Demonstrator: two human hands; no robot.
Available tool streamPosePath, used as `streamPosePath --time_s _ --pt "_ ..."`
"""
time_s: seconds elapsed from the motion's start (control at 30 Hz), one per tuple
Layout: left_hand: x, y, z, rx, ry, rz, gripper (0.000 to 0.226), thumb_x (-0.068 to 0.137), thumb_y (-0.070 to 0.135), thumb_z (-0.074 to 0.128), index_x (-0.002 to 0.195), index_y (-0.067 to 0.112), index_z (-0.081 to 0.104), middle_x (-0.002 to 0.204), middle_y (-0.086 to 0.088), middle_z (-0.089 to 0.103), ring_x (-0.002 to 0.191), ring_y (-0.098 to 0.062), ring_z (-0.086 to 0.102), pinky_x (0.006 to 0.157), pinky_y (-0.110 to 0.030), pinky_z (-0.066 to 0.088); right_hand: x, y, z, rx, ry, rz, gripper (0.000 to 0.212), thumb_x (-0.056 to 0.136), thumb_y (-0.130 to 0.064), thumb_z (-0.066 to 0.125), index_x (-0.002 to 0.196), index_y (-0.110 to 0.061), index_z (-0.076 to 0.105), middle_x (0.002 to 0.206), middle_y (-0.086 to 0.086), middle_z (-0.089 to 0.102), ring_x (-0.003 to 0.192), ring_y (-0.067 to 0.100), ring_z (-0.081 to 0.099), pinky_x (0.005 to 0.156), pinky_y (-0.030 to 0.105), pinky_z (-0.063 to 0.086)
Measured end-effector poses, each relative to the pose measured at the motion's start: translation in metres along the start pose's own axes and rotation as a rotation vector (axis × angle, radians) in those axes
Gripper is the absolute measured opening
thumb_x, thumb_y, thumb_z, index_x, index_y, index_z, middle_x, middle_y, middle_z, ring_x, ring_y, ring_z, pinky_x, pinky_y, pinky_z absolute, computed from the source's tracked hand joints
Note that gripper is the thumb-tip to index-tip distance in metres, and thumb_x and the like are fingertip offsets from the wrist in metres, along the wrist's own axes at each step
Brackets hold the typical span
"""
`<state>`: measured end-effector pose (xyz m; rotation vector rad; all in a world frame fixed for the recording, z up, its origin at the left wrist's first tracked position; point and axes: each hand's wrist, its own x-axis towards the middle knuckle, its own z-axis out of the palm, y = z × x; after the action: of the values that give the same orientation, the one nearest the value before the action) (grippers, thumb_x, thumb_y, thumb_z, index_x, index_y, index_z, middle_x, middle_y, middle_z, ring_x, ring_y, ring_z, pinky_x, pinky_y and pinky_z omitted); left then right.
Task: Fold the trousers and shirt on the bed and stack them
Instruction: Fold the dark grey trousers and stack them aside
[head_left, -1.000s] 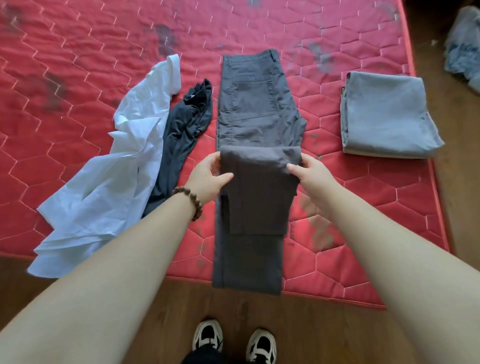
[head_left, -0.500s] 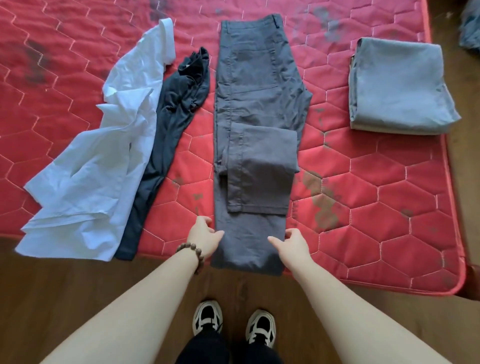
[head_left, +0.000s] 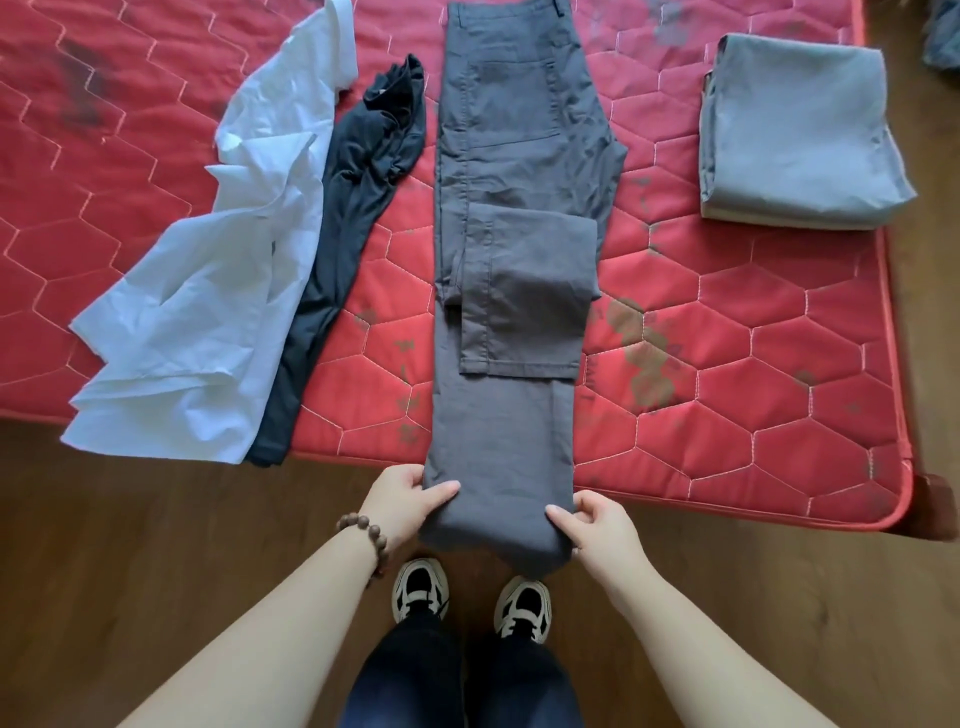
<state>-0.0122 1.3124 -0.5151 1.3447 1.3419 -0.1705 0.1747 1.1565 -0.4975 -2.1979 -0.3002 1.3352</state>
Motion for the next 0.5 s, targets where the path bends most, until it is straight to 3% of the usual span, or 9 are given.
streamPosePath --time_s 0.07,0.17,0.3,0.43,0.5 --pt "-0.005 -0.012 0.002 0.014 -0.021 -0.063 0.023 0.079 0.025 0.073 0.067 0.012 0.058 0.057 0.008 0.057 0.059 -0.013 0.054 0.064 -0.028 0.05 -0.005 0.009 0.002 -0.03 -0.02 0.066 0.015 0.086 -0.016 0.067 0.08 -0.003 0.061 0.069 0.012 0.064 0.062 0.019 0.057 0.066 0.041 0.054" --pt "-0.008 -0.019 0.002 0.048 0.096 -0.101 0.018 0.079 0.021 0.074 0.092 0.013 0.065 0.089 -0.001 0.068 0.085 -0.017 0.065 0.086 -0.033 0.053 -0.005 0.02 0.002 -0.131 -0.022 0.125 0.007 0.084 -0.012 0.069 0.085 -0.008 0.064 0.074 0.008 0.067 0.07 0.021 0.064 0.077 0.04 0.057" --pt "-0.004 0.003 -0.006 0.078 0.245 0.015 0.021 0.079 0.025 0.073 0.098 0.018 0.067 0.094 0.005 0.067 0.088 -0.01 0.061 0.084 -0.021 0.043 0.006 0.009 -0.007 -0.268 0.079 0.021 0.011 0.082 -0.022 0.071 0.092 -0.017 0.067 0.096 0.001 0.068 0.092 0.018 0.061 0.083 0.028 0.046" --pt "0.02 0.042 -0.009 0.008 0.258 0.128 0.024 0.082 0.018 0.072 0.104 0.01 0.066 0.099 -0.003 0.068 0.095 -0.018 0.064 0.089 -0.027 0.047 0.035 -0.033 -0.013 -0.183 0.164 -0.092 0.019 0.084 -0.022 0.07 0.101 -0.013 0.066 0.095 0.0 0.065 0.098 0.021 0.062 0.087 0.031 0.046" --pt "0.041 0.066 -0.009 -0.026 0.29 0.17 0.037 0.082 0.018 0.072 0.115 0.008 0.061 0.11 -0.006 0.066 0.1 -0.017 0.061 0.091 -0.023 0.043 0.057 -0.061 -0.018 -0.151 0.252 -0.139 0.032 0.085 -0.026 0.07 0.112 -0.012 0.061 0.107 0.004 0.064 0.105 0.023 0.059 0.091 0.033 0.045"
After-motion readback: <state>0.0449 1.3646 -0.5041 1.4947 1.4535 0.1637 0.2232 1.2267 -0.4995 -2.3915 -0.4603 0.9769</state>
